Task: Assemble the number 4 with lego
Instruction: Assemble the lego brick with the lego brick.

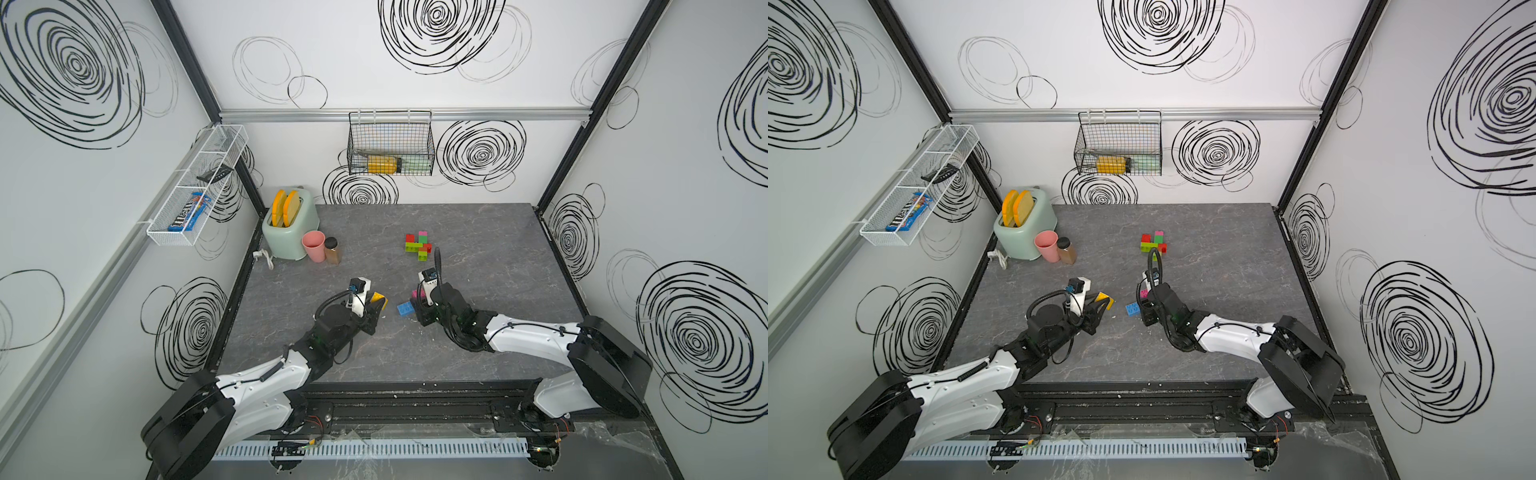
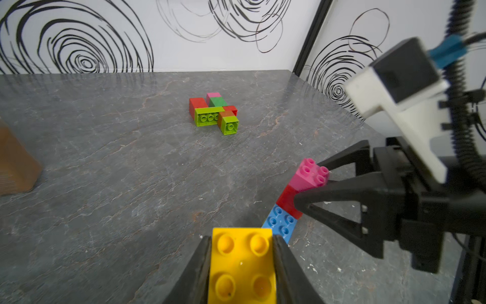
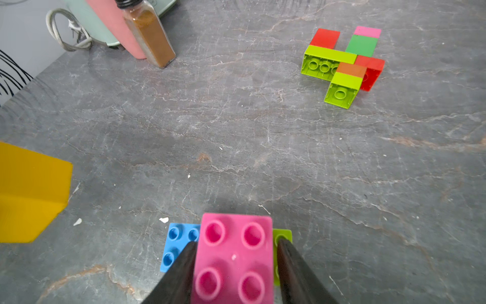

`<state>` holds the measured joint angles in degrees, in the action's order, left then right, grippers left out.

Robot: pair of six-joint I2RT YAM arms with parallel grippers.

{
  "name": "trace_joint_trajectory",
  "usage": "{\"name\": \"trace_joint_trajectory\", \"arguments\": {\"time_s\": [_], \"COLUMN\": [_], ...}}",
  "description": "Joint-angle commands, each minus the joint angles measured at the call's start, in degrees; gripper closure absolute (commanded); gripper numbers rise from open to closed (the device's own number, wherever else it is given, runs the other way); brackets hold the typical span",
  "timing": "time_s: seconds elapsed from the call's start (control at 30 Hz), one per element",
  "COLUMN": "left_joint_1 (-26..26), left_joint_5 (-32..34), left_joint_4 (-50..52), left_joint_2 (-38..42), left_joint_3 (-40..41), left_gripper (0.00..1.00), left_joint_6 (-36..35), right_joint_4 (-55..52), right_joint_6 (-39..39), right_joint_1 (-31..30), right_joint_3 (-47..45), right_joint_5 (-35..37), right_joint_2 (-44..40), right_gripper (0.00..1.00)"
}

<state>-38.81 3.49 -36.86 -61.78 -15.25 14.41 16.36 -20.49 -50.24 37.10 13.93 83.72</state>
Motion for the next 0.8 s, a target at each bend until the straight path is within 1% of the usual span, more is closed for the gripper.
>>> {"name": "trace_joint_trajectory", "arguments": {"time_s": [0.0,0.1,0.2,0.37,0.5,0.63,0.77], "left_joint_1": [-0.39,-0.56,-0.74,-0.74,-0.73,-0.67,0.40], "left_joint_5": [-2.03,-4.60,-6.94,-8.74,-9.93,-12.02,-14.91], "left_joint_4": [-2.24,-1.92,-3.29,-2.86,-2.73,-3.16,-5.06], "left_joint_2": [-1.97,-3.19,-3.43,-4.27,-5.25,-6.87,-8.98], "left_joint_3": [-2.13,-2.96,-2.77,-3.73,-4.81,-5.63,-6.29], "left_gripper": [1.00,1.00,1.00,1.00,1.00,1.00,1.00], "left_joint_6": [-3.91,-5.50,-6.60,-8.26,-9.91,-11.84,-12.22], "right_joint_4": [1.39,1.31,1.35,1.24,0.38,-2.18,-5.57], "right_joint_6": [3.63,4.96,6.02,7.30,8.58,9.95,9.98], "right_joint_1": [0.23,0.23,0.23,0.23,0.19,-0.10,-0.78], "right_joint_3": [1.13,1.13,0.96,0.17,0.06,0.78,1.20], "right_joint_5": [-0.69,-0.58,-0.34,-0.32,-0.39,-0.33,0.33], "right_joint_2": [1.31,2.05,2.55,3.36,4.38,6.04,7.68], "right_gripper": [0.51,0.54,0.60,0.69,0.73,0.82,0.97]}}
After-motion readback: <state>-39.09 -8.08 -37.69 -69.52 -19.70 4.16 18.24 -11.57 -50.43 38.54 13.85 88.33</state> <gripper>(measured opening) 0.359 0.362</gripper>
